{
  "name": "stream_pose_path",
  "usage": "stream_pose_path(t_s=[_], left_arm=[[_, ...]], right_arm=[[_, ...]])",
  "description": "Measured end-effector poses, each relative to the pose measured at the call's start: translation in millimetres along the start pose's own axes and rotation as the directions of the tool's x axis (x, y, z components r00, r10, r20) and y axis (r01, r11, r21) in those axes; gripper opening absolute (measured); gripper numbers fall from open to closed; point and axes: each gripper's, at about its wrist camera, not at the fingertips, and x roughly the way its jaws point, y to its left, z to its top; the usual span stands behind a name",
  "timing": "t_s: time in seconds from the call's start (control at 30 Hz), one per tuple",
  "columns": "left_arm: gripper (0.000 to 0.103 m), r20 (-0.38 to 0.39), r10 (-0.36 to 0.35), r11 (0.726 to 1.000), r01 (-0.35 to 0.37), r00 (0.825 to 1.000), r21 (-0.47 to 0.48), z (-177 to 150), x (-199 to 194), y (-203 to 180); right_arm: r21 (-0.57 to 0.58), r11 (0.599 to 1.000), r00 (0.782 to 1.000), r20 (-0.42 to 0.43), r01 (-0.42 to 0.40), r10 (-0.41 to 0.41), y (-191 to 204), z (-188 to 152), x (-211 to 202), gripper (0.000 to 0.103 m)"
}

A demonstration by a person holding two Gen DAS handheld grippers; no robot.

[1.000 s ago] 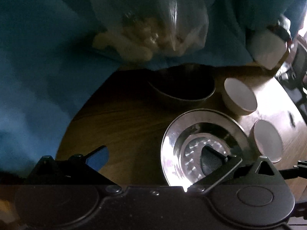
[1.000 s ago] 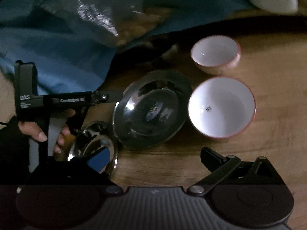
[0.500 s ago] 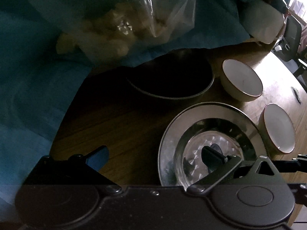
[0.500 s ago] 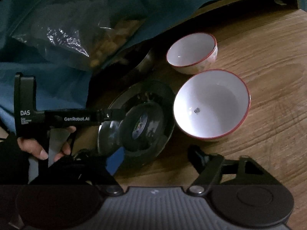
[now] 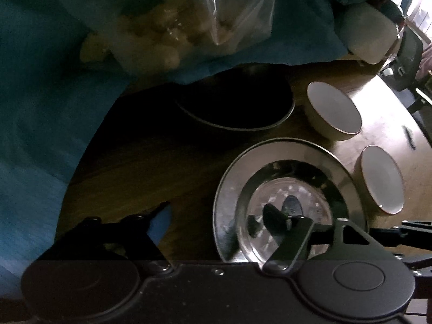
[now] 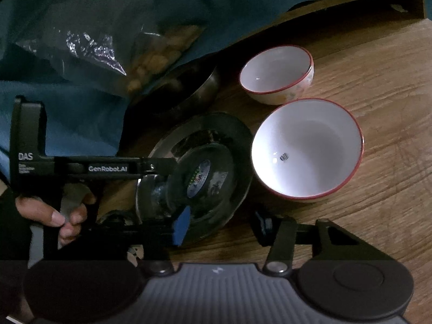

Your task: Organize plates and bowls

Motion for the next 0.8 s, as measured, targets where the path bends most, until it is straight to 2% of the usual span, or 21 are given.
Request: stream_pose_path(t_s=[0.07,0.13,0.23,0.37,0.8], left_arm=[[0.054,0.008,-0.013,1.000,0.013,1.000,-0.010,-0.7,-2.8,2.4],[0.040,0.010,-0.035,0.999,0.036,0.999,-0.028,-1.2,-5.2,7.1],[0.029,0.006,-0.070,0.996,0.070,0.998,-0.047,-2.6,-6.8,11.4],[0.023,0.012,-0.057,0.997,0.058,0.998,-0.049,-5.1,-9.9,12.2],[0.023,0.075,-0.075,0.994,0.081,0.994,-0.071,-11.5,-21.1,2.4]], right_arm=[[-0.004,1.000,1.000,-0.006,0.001,-0.001,1.8,0.0,1.7,0.045],[-0.009,1.000,1.000,-0.012,0.005,-0.005,3.9,1.3,5.1,0.034],[-0.035,0.999,1.000,-0.010,0.015,-0.015,7.7,1.2,6.8,0.028],[-0.055,0.998,1.000,-0.005,0.023,-0.024,11.1,0.4,8.1,0.027],[-0.084,0.995,0.997,0.052,0.058,-0.054,12.0,-2.5,-6.5,0.023]])
